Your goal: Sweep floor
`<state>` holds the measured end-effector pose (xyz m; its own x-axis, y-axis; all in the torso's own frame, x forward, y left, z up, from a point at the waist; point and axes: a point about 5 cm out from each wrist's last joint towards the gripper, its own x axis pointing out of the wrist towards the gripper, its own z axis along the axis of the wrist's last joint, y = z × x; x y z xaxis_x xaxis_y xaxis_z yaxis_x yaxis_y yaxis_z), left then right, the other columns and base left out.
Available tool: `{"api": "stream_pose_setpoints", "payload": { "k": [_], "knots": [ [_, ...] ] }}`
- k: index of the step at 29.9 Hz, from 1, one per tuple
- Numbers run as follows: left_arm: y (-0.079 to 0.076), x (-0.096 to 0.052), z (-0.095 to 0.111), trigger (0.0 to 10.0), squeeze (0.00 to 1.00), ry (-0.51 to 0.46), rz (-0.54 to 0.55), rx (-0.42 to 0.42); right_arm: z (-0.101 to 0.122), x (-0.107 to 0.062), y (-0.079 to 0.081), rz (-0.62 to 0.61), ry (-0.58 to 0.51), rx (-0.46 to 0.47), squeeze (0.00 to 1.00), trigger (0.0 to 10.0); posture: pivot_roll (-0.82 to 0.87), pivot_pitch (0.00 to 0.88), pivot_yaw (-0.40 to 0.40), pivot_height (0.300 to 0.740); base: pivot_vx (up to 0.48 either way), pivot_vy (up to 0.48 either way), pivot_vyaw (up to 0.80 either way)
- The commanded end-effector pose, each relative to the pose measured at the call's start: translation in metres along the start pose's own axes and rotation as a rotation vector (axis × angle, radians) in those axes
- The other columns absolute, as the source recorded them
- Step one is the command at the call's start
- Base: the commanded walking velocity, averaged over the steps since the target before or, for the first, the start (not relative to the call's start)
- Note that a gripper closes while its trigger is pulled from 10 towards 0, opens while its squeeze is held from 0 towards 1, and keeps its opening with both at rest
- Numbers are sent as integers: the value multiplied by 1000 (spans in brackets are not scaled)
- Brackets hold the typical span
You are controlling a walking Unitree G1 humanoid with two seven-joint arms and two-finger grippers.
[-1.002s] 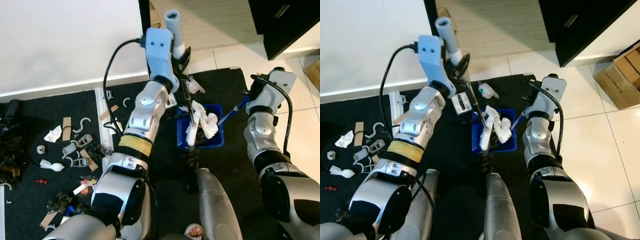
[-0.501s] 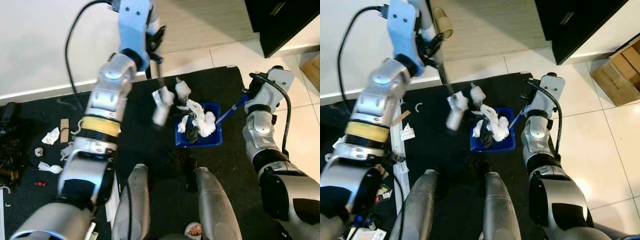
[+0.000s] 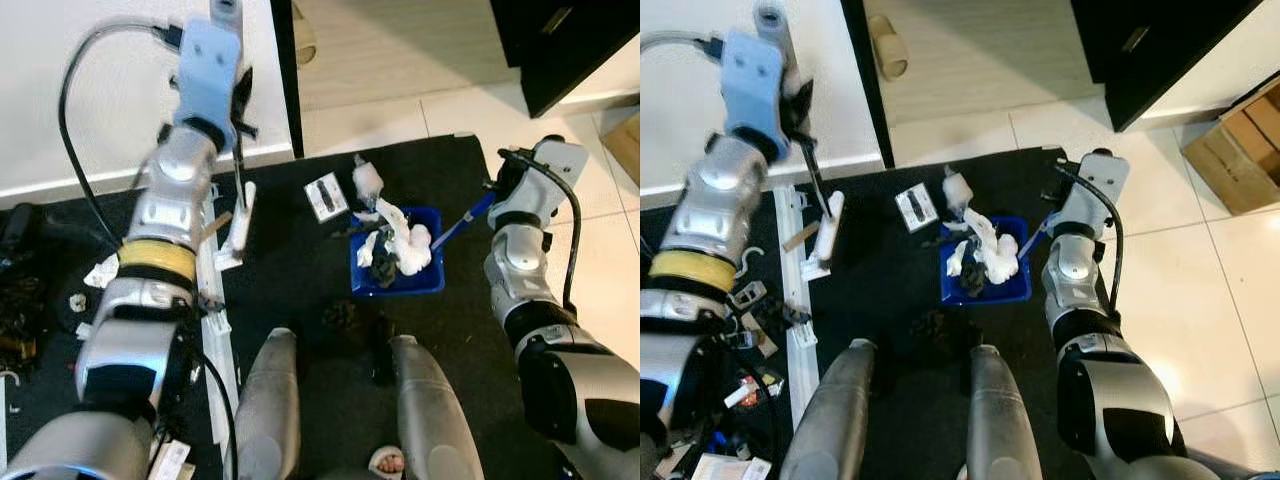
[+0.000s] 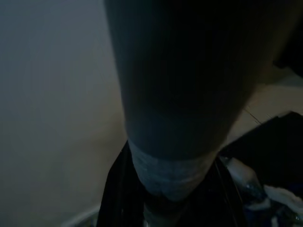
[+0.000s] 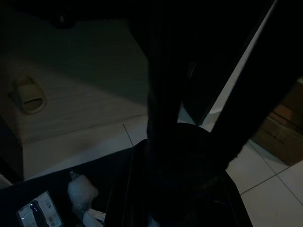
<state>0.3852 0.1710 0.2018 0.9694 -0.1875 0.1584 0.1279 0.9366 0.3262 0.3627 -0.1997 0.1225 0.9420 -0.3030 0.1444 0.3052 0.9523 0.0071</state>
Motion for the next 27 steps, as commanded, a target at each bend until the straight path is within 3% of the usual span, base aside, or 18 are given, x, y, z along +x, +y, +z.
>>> {"api": "stream_pose_setpoints", "payload": {
  "k": [1,2,6,11,19,20,21,24,25,27],
  "knots": [
    [-19,-7,-23,10000,0,47,-22,21,-39,-23,-9,-26,169,-53,0,10000,105,431,-31,740,0,0,0],
    [-19,-7,-23,10000,0,47,-22,21,-39,-23,-9,-26,169,-53,0,10000,105,431,-31,740,0,0,0],
    [-40,-22,-67,10000,0,312,-95,173,-39,-24,-11,-27,164,-60,0,10000,106,426,-25,740,0,0,0],
    [-47,-36,-87,10000,0,416,-13,160,-41,-24,-14,-32,164,-65,0,10000,105,421,-24,740,0,0,0],
    [-90,-47,-89,10000,0,508,72,-209,-39,-23,-14,-34,161,-67,0,10000,110,422,-24,740,0,0,0],
    [-90,-47,-89,10000,0,508,72,-209,-39,-23,-14,-34,161,-67,0,10000,110,422,-24,740,0,0,0],
    [-100,-48,-82,10000,0,530,111,-309,-38,-22,-13,-33,160,-65,0,10000,111,422,-23,740,0,0,0],
    [-107,-49,-77,10000,0,554,151,-368,-37,-22,-12,-31,158,-63,0,10000,113,418,-21,740,0,0,0],
    [-111,-49,-70,10000,0,554,207,-434,-37,-21,-12,-30,157,-62,0,10000,113,416,-19,740,0,0,0],
    [-112,-48,-64,10000,0,545,253,-482,-37,-21,-12,-31,157,-61,0,10000,113,412,-18,740,0,0,0]
  ]
}}
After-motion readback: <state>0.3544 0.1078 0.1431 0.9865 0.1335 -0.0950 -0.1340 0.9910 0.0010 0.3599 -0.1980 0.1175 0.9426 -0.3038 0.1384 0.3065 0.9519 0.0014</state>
